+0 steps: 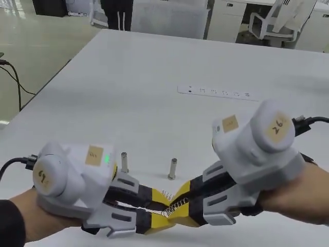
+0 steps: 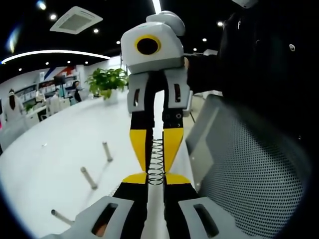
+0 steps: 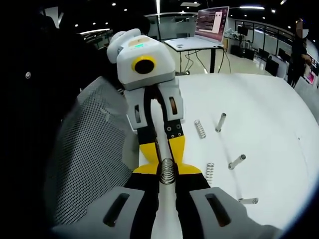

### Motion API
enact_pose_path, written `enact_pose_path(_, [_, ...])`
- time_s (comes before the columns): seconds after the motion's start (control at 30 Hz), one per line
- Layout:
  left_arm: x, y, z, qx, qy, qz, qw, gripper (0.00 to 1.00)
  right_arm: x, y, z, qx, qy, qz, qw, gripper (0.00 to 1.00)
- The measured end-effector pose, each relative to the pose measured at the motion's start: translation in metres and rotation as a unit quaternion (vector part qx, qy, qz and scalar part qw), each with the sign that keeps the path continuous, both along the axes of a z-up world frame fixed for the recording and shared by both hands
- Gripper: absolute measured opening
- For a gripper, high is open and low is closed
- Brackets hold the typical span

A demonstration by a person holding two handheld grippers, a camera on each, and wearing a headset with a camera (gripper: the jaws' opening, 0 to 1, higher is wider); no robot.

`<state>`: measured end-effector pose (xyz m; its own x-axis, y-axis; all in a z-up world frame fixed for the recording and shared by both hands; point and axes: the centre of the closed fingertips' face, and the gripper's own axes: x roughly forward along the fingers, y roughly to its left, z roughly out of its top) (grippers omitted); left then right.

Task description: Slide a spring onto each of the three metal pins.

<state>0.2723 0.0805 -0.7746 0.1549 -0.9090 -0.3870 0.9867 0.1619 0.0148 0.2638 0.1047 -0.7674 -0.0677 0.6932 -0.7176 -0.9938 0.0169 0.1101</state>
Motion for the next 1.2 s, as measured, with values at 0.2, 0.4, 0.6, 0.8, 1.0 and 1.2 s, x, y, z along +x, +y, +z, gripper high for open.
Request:
enact_pose_path(0.2, [0.004, 0.004, 0.001, -0.006, 0.008, 0.012, 0.9999, 0.08, 0.005, -0.004, 0.001, -0.008, -0.004, -0.005, 0.9999, 0.08])
enact_pose_path(0.4, [0.008, 0.013, 0.004, -0.015, 0.015, 0.034, 0.9992, 0.12, 0.011, -0.014, 0.001, -0.019, -0.007, -0.013, 0.9997, 0.08])
enact_pose_path(0.6, [0.012, 0.024, 0.005, -0.023, 0.018, 0.058, 0.9979, 0.16, 0.017, -0.023, 0.002, -0.029, -0.01, -0.021, 0.9993, 0.08])
enact_pose_path(0.8, [0.014, 0.034, 0.005, -0.029, 0.022, 0.084, 0.9958, 0.2, 0.021, -0.03, 0.001, -0.043, -0.015, -0.022, 0.9987, 0.08])
enact_pose_path(1.0, [0.017, 0.044, 0.006, -0.036, 0.025, 0.11, 0.993, 0.24, 0.024, -0.036, 0.0, -0.053, -0.019, -0.025, 0.9981, 0.08])
enact_pose_path(1.2, [0.019, 0.058, 0.001, -0.038, 0.032, 0.137, 0.9894, 0.29, 0.03, -0.046, -0.001, -0.072, -0.029, -0.03, 0.9965, 0.08])
